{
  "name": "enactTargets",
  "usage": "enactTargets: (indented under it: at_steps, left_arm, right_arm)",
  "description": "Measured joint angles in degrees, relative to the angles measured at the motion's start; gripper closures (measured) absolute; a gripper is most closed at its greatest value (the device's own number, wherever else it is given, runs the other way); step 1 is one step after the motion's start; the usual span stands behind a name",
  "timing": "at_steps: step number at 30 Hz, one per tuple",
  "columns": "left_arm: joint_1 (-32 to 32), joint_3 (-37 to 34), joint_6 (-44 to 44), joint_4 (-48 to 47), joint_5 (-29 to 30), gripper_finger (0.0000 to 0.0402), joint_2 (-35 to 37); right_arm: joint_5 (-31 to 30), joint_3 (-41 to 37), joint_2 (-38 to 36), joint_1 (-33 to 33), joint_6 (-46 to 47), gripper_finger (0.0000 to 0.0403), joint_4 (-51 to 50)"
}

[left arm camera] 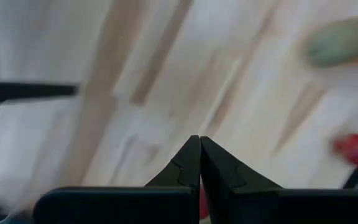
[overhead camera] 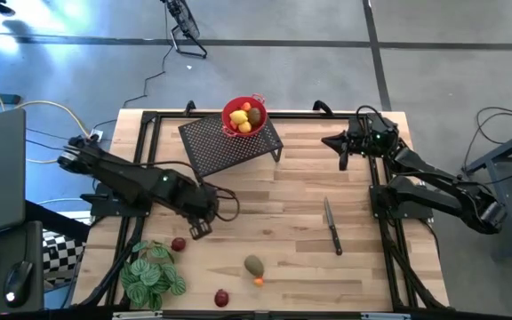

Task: Pick & Place Fruit
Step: Put the top pomegranate into the red strainer bowl on the shelf

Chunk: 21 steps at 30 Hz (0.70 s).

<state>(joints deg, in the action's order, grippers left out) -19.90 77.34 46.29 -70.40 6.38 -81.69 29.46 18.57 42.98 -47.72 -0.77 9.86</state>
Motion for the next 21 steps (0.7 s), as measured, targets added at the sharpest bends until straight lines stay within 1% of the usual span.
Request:
enactTargets:
  at_steps: [3, 5, 7, 10, 12, 17, 21]
  left_arm:
    - [0.0, 0.0, 0.4, -3.5, -0.7, 0.0398, 0.3]
    - [0.0, -0.2, -0.2, -6.0, -2.2, 0.0398, 0.0]
    - [0.0, -0.7, -3.6, -6.1, -3.6, 0.0398, 0.1]
    - [0.7, -1.8, -8.7, -5.9, -3.6, 0.0398, 0.0]
    - [0.8, -2.4, -9.6, -5.8, -4.1, 0.0399, 0.1]
    - [-2.8, -4.3, -8.1, -6.1, -3.9, 0.0401, 0.1]
    - [-7.6, -5.4, -0.8, -6.1, -2.6, 0.0401, 0.1]
  right_arm:
    - [-2.8, 0.0, 0.0, 0.0, 3.3, 0.0401, 1.3]
    - [-4.7, 0.0, 0.0, 0.0, 4.5, 0.0401, 2.4]
    - [-6.4, 0.0, 0.0, 0.0, 5.1, 0.0401, 2.8]
    - [-8.4, 0.0, 0.0, 0.0, 5.5, 0.0401, 2.8]
    - [-8.7, 0.0, 0.0, 0.0, 5.5, 0.0401, 2.8]
    - [-8.8, 0.0, 0.0, 0.0, 5.5, 0.0401, 2.7]
    - [-8.8, 0.0, 0.1, 0.0, 5.5, 0.0401, 2.4]
